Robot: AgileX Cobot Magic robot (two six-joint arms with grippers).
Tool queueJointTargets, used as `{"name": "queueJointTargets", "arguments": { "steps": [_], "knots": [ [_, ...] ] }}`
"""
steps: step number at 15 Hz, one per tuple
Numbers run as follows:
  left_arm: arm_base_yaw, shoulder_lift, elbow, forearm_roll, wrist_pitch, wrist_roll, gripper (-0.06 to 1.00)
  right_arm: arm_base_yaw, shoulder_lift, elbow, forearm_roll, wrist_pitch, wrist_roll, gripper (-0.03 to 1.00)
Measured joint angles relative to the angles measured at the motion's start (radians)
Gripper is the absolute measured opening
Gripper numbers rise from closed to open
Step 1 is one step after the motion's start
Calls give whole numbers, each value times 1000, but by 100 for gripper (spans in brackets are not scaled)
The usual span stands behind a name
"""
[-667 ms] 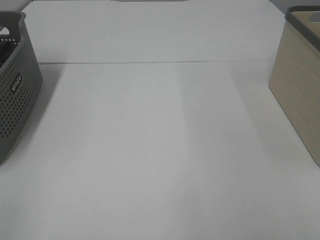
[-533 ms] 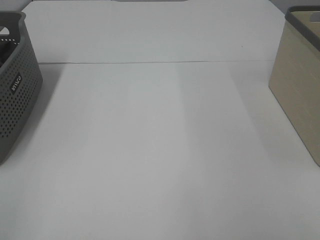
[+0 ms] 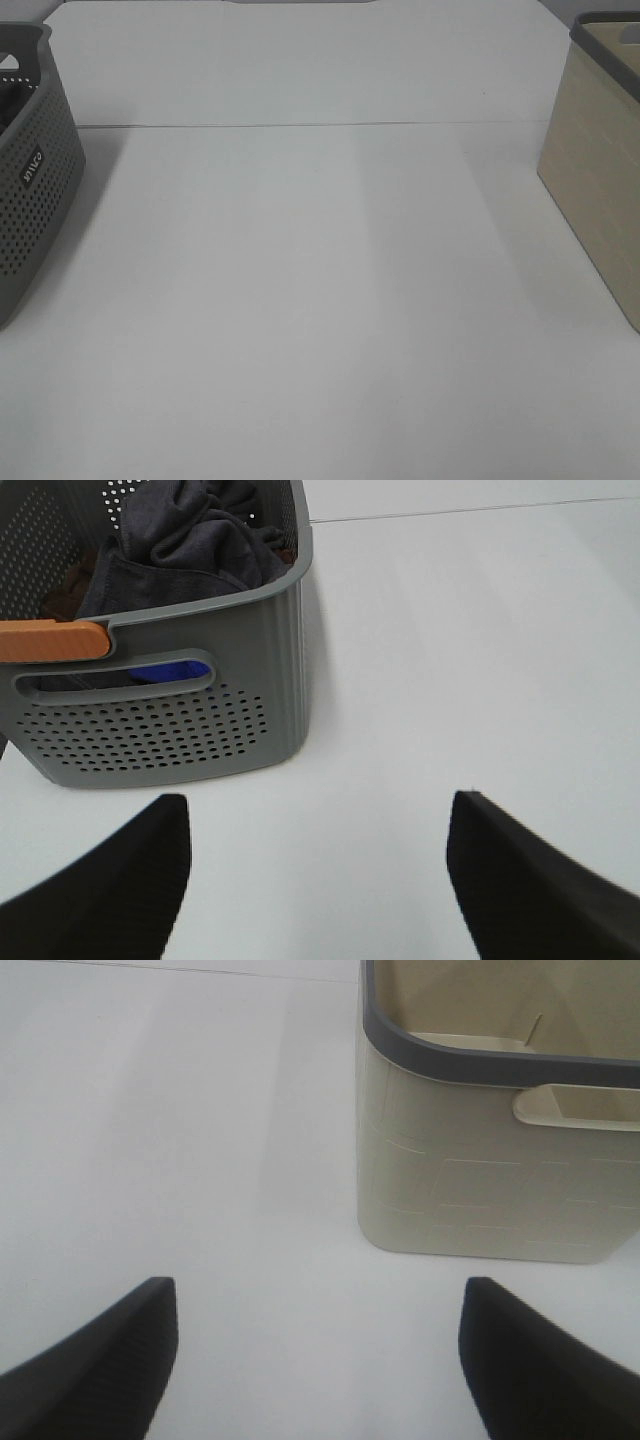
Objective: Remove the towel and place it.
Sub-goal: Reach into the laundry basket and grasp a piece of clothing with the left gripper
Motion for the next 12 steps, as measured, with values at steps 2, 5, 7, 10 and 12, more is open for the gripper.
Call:
{"name": "queueJointTargets", "arguments": {
  "steps": [2, 5, 7, 10, 12],
  "knots": [
    [0, 0, 0, 0, 0, 0, 68, 0, 0, 0, 0, 0, 0, 76],
    [0, 0, 0, 0, 0, 0, 68, 0, 0, 0, 0, 0, 0, 76],
    [0, 0, 0, 0, 0, 0, 68, 0, 0, 0, 0, 0, 0, 76],
    [0, 0, 0, 0, 0, 0, 68, 0, 0, 0, 0, 0, 0, 76],
    [0, 0, 0, 0, 0, 0, 68, 0, 0, 0, 0, 0, 0, 76]
  ]
}}
